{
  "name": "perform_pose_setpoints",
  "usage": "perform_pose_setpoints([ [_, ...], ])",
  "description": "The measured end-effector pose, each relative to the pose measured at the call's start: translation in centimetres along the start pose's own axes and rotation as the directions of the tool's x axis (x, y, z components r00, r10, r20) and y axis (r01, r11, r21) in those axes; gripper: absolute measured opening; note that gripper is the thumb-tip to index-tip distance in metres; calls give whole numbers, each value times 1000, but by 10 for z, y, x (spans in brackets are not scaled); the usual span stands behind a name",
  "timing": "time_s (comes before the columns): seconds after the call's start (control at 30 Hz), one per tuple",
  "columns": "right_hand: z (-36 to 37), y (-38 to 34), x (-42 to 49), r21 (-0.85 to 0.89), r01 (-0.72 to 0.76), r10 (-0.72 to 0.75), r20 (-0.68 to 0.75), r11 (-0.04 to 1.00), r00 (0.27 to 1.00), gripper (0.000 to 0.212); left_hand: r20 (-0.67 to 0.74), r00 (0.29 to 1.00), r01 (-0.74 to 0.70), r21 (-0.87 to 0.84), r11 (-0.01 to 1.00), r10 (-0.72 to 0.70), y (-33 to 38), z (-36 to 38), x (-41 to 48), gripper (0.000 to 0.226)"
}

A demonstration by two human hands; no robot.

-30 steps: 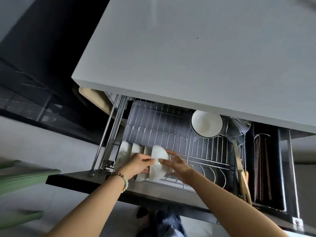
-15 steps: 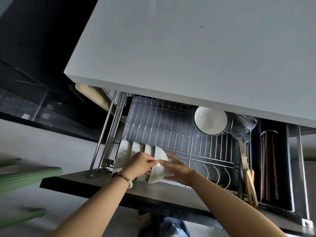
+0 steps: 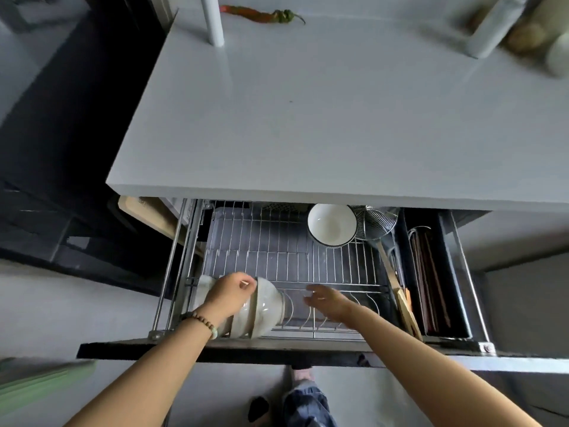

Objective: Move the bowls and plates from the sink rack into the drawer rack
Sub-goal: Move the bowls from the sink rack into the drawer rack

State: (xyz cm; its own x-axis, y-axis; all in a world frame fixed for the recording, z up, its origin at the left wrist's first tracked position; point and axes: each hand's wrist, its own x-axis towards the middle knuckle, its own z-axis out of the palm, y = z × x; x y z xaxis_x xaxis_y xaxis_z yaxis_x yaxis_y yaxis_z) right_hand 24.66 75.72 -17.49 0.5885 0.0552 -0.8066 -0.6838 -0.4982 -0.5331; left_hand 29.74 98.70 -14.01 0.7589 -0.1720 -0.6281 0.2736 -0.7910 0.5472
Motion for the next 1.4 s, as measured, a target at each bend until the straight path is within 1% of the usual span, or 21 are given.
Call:
perform_pose_setpoints([
  [0.03,-14,4,-15,-175,34,-45,-56,984,997,48,-5,998,-55,94,994,56,14,-3,-5,26],
  [0.07,-29,9,-33,-343,44,-85,-106,938,991,51,2,993,-118,172,978,119,29,-3,-10,35],
  [0.1,-44,15,-53,-466,38,-125,-159,884,979,53,18,984,-179,245,953,180,47,-1,-15,43],
  [0.13,-60,23,-74,-533,25,-159,-207,846,965,54,35,967,-250,312,917,251,67,3,-21,48],
  [0.17,-77,32,-96,-555,20,-194,-257,831,947,56,64,948,-313,368,876,311,88,9,-26,53],
  [0.23,-110,57,-143,-531,-2,-234,-376,847,897,61,122,903,-422,436,795,413,131,28,-37,60],
  [0.3,-141,87,-191,-497,-59,-242,-518,866,820,65,161,845,-521,463,717,510,178,52,-49,64],
  [0.37,-173,120,-240,-431,-111,-221,-647,896,729,69,197,761,-625,477,618,618,229,79,-65,65],
  [0.43,-204,155,-288,-336,-121,-188,-750,934,634,70,239,673,-706,491,511,700,283,107,-86,67],
  [0.47,-219,173,-311,-299,-123,-174,-791,946,587,70,256,629,-736,501,456,734,310,123,-96,70],
  [0.53,-248,210,-352,-240,-128,-146,-854,962,500,71,282,563,-774,508,377,777,361,155,-116,80],
  [0.6,-279,249,-389,-189,-131,-112,-889,973,445,72,286,510,-799,507,323,811,412,192,-128,96],
  [0.63,-295,270,-404,-161,-129,-90,-897,979,432,72,296,498,-803,513,304,815,436,212,-133,100],
  [0.83,-387,383,-476,-26,-138,26,-931,990,364,73,320,472,-822,497,279,822,566,331,-160,100],
  [0.9,-415,416,-495,31,-115,70,-936,993,344,73,346,471,-836,468,285,811,604,371,-169,85],
  [0.97,-436,434,-505,67,-98,96,-937,993,337,74,367,454,-848,459,266,812,631,396,-172,66],
  [1.0,-450,448,-511,91,-92,117,-935,992,334,75,379,442,-857,447,258,813,649,415,-172,62],
  [1.13,-508,494,-514,153,-81,171,-934,985,313,73,435,439,-883,369,289,786,719,485,-161,59],
  [1.23,-550,520,-504,194,-81,210,-922,978,325,74,489,410,-904,328,273,770,768,536,-141,63],
  [1.3,-581,537,-494,219,-85,235,-915,972,329,75,525,417,-906,298,299,742,801,569,-124,67],
  [1.4,-629,562,-480,271,-88,285,-911,959,298,74,569,416,-909,265,321,709,846,617,-99,70],
])
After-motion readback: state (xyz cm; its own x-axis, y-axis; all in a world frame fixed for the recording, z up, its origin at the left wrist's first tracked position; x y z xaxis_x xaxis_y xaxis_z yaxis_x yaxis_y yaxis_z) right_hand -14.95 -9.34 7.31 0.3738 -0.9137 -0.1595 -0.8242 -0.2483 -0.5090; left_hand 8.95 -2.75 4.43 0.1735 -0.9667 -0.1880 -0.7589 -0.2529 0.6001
